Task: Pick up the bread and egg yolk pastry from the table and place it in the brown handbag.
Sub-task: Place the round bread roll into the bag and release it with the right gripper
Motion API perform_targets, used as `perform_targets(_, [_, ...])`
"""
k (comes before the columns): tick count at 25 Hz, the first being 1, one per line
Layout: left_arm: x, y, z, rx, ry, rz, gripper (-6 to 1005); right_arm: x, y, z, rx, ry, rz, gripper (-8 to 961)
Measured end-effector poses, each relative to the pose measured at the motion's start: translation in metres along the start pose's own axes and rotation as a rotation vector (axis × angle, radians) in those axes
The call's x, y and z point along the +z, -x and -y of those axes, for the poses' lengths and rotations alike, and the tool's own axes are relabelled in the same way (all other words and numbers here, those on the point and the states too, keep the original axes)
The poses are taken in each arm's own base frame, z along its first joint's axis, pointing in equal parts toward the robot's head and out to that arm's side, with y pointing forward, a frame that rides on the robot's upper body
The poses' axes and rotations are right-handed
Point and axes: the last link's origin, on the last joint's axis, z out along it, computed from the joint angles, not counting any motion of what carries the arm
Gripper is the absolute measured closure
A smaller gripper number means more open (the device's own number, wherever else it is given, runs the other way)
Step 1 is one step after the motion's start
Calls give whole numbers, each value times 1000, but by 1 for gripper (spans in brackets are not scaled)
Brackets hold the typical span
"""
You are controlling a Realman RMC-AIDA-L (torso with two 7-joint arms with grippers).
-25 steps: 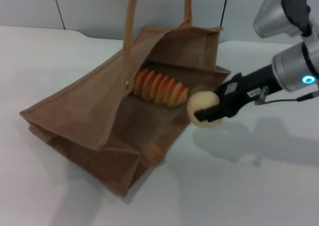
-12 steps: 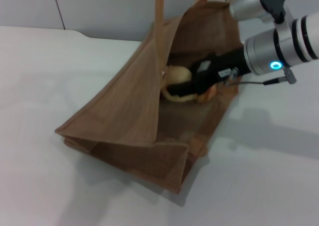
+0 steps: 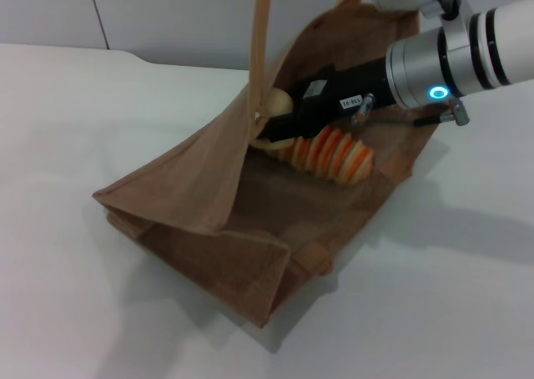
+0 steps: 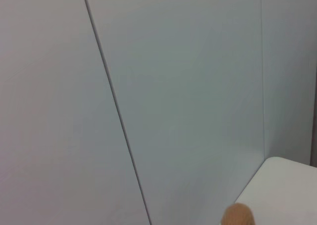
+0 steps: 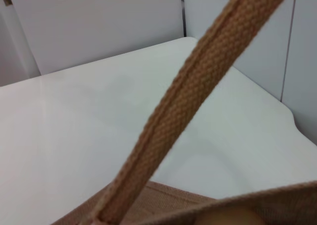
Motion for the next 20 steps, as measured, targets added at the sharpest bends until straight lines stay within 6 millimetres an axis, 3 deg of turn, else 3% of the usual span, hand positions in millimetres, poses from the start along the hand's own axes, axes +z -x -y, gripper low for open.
perform_targets(2, [0, 0, 0, 1, -1, -1, 842, 1, -1, 0, -3, -6, -1, 390])
perform_targets(13, [-2, 0, 3, -1, -13, 1, 838, 4, -1, 0, -1, -11, -4, 63])
perform_targets(20, [-3, 6, 7, -13, -26, 6, 836, 3, -4, 1, 5, -11, -13, 68])
